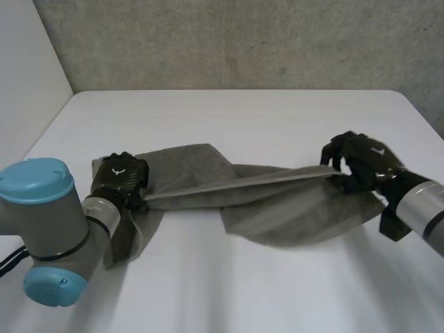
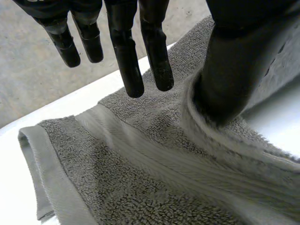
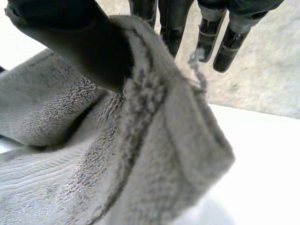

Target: Fold the towel.

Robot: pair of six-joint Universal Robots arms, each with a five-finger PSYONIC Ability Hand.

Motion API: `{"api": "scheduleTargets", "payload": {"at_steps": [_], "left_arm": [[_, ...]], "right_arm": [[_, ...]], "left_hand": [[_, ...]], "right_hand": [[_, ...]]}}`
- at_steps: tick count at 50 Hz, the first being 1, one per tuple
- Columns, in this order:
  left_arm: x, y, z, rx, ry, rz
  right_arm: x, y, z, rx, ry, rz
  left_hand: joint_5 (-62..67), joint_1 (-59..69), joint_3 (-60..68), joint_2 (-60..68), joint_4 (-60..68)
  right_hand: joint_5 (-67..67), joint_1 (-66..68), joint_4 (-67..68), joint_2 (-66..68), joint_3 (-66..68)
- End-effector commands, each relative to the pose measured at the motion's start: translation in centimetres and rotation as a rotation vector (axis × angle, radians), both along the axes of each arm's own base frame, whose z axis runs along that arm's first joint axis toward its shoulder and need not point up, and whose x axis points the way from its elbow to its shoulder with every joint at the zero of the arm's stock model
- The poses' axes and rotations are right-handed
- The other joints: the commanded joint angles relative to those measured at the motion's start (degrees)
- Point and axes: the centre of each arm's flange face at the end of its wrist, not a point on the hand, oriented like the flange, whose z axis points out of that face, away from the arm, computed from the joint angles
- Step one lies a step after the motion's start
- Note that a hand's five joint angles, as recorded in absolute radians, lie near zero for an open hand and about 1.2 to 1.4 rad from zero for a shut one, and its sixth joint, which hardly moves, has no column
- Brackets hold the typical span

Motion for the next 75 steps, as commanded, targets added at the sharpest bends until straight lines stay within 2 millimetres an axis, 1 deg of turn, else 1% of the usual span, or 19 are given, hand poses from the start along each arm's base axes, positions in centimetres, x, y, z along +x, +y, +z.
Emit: {"api": "scheduleTargets", "payload": {"at_steps": [1, 14, 23, 27, 31, 46, 52, 60, 63, 65, 66, 67, 68, 69, 70, 71, 73, 74, 75], "left_arm": [[0.0, 0.1, 0.3, -0.012, -0.002, 0.021], [-0.6, 1.9, 0.0, 0.011, -0.015, -0.007], [-1.9, 4.4, -0.8, 0.054, -0.035, -0.082], [-1.4, 4.7, -0.8, 0.083, -0.052, -0.074], [-0.8, 4.8, -0.2, 0.103, -0.081, -0.065], [3.8, 2.9, 6.8, 0.006, -0.053, -0.079], [3.9, 1.2, 6.6, 0.015, -0.069, -0.073], [2.8, -2.9, 5.2, 0.016, -0.190, -0.105], [2.1, -5.9, 7.0, -0.081, -0.202, -0.100], [1.2, -9.2, 10.6, -0.234, -0.175, -0.088], [1.1, -9.2, 10.6, -0.234, -0.175, -0.088], [0.6, -10.6, 13.3, -0.342, -0.157, -0.082], [0.5, -10.6, 13.3, -0.343, -0.157, -0.082], [-0.1, -11.4, 16.6, -0.468, -0.130, -0.078], [-0.6, -11.7, 20.0, -0.603, -0.097, -0.065], [-0.6, -11.7, 20.1, -0.604, -0.097, -0.065], [-0.7, -11.0, 26.0, -0.850, -0.026, -0.016], [-0.7, -10.9, 26.1, -0.851, -0.025, -0.016], [-0.3, -9.7, 28.8, -0.957, 0.011, 0.011]], "right_arm": [[-2.0, -0.8, 3.1, -0.083, -0.014, -0.044], [-3.9, -1.6, 4.6, -0.117, -0.036, -0.093], [-4.1, -1.9, 4.6, -0.121, -0.033, -0.105], [-4.2, -2.0, 4.9, -0.131, -0.027, -0.101], [-4.2, -1.9, 5.0, -0.129, -0.024, -0.090], [-4.2, 0.5, 2.1, 0.020, 0.358, 0.159], [-4.5, -0.7, 1.1, 0.087, 0.449, 0.157], [-0.2, -2.9, 1.5, -0.005, 0.584, 0.189], [0.6, -5.2, 3.4, -0.099, 0.592, 0.153], [1.8, -8.1, 6.6, -0.258, 0.586, 0.098], [1.8, -8.1, 6.7, -0.258, 0.586, 0.097], [2.9, -9.4, 9.3, -0.375, 0.566, 0.057], [3.4, -10.6, 12.7, -0.515, 0.534, -0.023], [3.4, -10.6, 12.7, -0.516, 0.534, -0.024], [3.6, -11.3, 16.4, -0.659, 0.481, -0.126], [3.6, -11.3, 16.4, -0.661, 0.480, -0.127], [3.0, -11.1, 21.7, -0.862, 0.362, -0.276], [3.0, -11.1, 21.7, -0.863, 0.361, -0.276], [2.9, -10.6, 22.9, -0.916, 0.329, -0.289]], "left_hand": [[-2.19, -2.87, -2.97, -3.64, -3.36], [-2.19, -2.87, -2.97, -3.64, -3.36], [11.60, 10.92, -2.97, 10.15, -3.36], [35.05, 34.37, -2.97, 33.60, -3.36], [35.13, 34.45, -2.97, 33.68, -3.36], [35.13, 34.45, -2.97, 33.68, -3.36], [35.13, 34.45, -2.97, 33.68, -3.36], [35.13, 34.45, -2.97, 33.68, -3.36], [35.13, 34.45, -2.97, 33.68, -3.36], [35.13, 34.45, -2.97, 33.68, -3.36], [35.13, 34.45, -2.97, 33.68, -3.36], [35.13, 34.45, -2.97, 33.68, -3.36], [35.13, 34.45, -2.97, 33.68, -3.36], [35.13, 34.45, -2.97, 33.68, -3.36], [35.13, 34.45, -2.97, 33.68, -3.36], [35.13, 34.45, -2.97, 33.68, -3.36], [35.13, 34.45, -2.97, 33.68, -3.36], [35.13, 34.45, -2.97, 33.68, -3.36], [35.13, 34.45, -2.97, 33.68, -3.36]], "right_hand": [[2.54, 3.99, -4.37, 3.90, -2.49], [2.54, 3.99, -4.37, 3.90, -2.49], [2.54, 3.99, -4.37, 3.90, -2.49], [2.54, 3.99, -4.37, 3.90, -2.49], [2.54, 3.99, -4.37, 3.90, -2.49], [2.54, 3.99, -4.37, 3.90, -2.49], [2.54, 3.99, -4.37, 3.90, -2.49], [2.54, 3.99, -4.37, 3.90, -2.49], [2.54, 3.99, -4.37, 3.90, -2.49], [2.54, 3.99, -4.37, 3.90, -2.49], [2.54, 3.99, -4.37, 3.90, -2.49], [2.54, 3.99, -4.37, 3.90, -2.49], [2.54, 3.99, -4.37, 3.90, -2.49], [2.54, 3.99, -4.37, 3.90, -2.49], [2.54, 3.99, -4.37, 3.90, -2.49], [2.54, 3.99, -4.37, 3.90, -2.49], [2.54, 3.99, -4.37, 3.90, -2.49], [2.54, 3.99, -4.37, 3.90, -2.49], [2.54, 3.99, -4.37, 3.90, -2.49]]}}
